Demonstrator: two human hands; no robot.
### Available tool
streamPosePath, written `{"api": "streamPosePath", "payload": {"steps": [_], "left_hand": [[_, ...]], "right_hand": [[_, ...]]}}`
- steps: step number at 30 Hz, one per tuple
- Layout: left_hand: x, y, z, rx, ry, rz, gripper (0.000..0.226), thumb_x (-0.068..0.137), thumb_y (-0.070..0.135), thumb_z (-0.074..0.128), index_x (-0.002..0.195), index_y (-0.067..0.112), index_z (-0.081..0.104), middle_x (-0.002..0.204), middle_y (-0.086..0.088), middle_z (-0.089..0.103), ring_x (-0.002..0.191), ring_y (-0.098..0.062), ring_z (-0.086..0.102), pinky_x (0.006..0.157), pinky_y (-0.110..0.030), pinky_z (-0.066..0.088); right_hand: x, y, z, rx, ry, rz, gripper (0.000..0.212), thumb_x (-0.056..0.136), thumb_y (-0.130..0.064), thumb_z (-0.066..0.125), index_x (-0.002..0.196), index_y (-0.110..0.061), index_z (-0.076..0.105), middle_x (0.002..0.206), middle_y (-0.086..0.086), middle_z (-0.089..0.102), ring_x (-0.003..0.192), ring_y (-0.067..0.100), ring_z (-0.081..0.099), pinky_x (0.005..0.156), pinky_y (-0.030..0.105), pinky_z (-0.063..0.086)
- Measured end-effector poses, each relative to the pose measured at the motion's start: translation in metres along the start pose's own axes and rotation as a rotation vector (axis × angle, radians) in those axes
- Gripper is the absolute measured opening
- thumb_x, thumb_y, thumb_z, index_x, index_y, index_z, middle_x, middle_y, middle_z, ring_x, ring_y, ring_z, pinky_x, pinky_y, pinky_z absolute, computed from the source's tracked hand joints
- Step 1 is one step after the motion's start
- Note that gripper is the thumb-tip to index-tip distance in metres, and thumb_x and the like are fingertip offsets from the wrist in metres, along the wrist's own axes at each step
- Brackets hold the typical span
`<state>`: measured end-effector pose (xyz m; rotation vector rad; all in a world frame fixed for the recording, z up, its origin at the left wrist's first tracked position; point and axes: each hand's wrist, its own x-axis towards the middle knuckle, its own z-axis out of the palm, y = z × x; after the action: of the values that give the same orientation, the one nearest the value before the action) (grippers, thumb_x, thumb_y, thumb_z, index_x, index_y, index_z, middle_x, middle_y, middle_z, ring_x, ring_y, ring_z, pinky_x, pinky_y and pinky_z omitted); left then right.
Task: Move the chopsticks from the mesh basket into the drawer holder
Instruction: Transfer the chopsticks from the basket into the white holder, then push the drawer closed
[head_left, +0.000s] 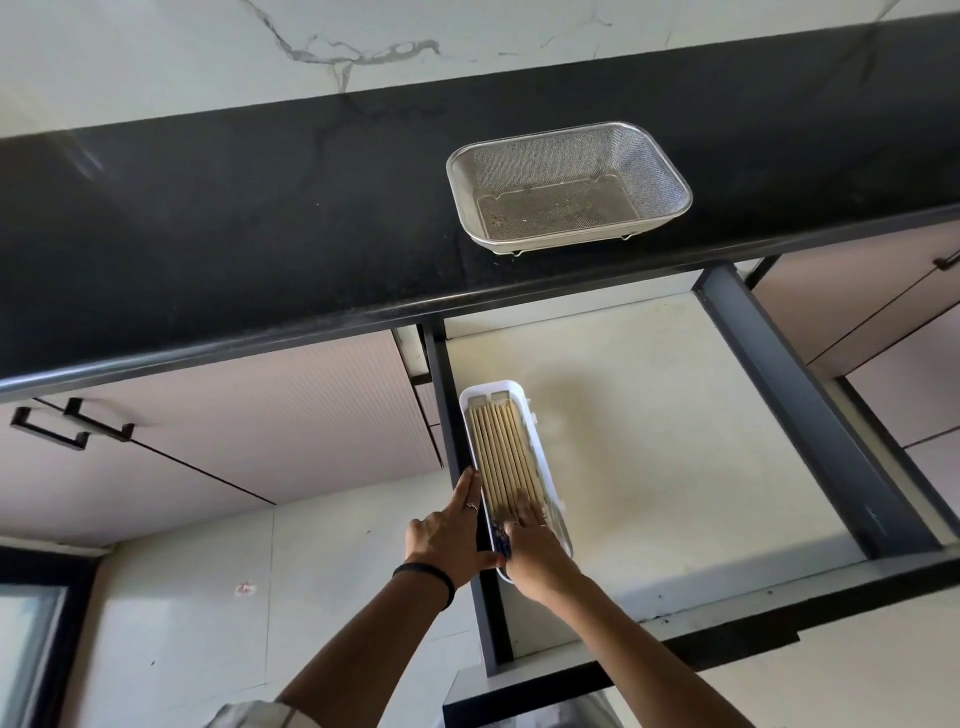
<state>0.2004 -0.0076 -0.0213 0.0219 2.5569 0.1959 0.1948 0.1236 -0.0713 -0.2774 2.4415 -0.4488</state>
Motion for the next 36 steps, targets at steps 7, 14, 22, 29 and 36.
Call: {"api": "streamPosePath", "payload": {"steps": [7, 14, 22, 29, 36], "left_hand": [[-0.006, 0.001, 0.004, 0.045, 0.030, 0.006, 0.106, 0.084, 0.063, 0.056, 0.152, 0.022, -0.014, 0.162, 0.009, -0.005, 0.106, -0.022, 0.062, 0.088, -0.036, 0.050], [-0.007, 0.004, 0.001, 0.088, 0.010, 0.017, 0.103, 0.086, 0.062, 0.054, 0.153, 0.019, -0.012, 0.162, 0.007, -0.008, 0.108, -0.021, 0.061, 0.090, -0.035, 0.049], [-0.011, 0.015, -0.002, 0.130, 0.028, -0.021, 0.102, 0.087, 0.062, 0.053, 0.153, 0.018, -0.011, 0.161, 0.005, -0.014, 0.114, -0.021, 0.058, 0.091, -0.036, 0.049], [-0.032, 0.039, 0.000, 0.062, 0.173, -0.063, 0.090, 0.092, 0.058, 0.046, 0.154, 0.019, -0.006, 0.161, 0.001, -0.013, 0.124, -0.022, 0.051, 0.095, -0.039, 0.048], [-0.069, 0.093, 0.030, -0.081, 0.273, -0.073, 0.073, 0.097, 0.057, 0.033, 0.155, 0.022, 0.006, 0.162, 0.004, -0.007, 0.147, -0.017, 0.016, 0.114, -0.040, 0.027]], "right_hand": [[-0.009, -0.007, -0.011, 0.147, 0.154, 0.030, 0.056, 0.094, -0.016, 0.054, 0.145, -0.008, 0.032, 0.159, 0.010, 0.014, 0.147, 0.029, 0.012, 0.119, 0.043, 0.021], [-0.019, -0.005, -0.030, 0.209, 0.247, -0.100, 0.043, 0.089, 0.000, 0.058, 0.130, -0.009, 0.054, 0.142, 0.004, 0.049, 0.135, 0.018, 0.041, 0.113, 0.029, 0.034], [-0.034, 0.003, -0.056, 0.212, 0.231, -0.227, 0.056, 0.086, 0.009, 0.044, 0.138, -0.012, 0.047, 0.148, 0.009, 0.042, 0.132, 0.026, 0.047, 0.104, 0.031, 0.043], [-0.055, 0.033, -0.077, 0.074, 0.214, -0.301, 0.047, 0.094, -0.009, 0.043, 0.141, -0.006, 0.041, 0.155, 0.012, 0.028, 0.142, 0.024, 0.030, 0.117, 0.034, 0.025], [-0.100, 0.090, -0.072, -0.014, 0.216, -0.352, 0.046, 0.097, -0.018, 0.041, 0.142, -0.011, 0.040, 0.159, 0.013, 0.016, 0.148, 0.018, 0.014, 0.118, 0.039, 0.016]]}}
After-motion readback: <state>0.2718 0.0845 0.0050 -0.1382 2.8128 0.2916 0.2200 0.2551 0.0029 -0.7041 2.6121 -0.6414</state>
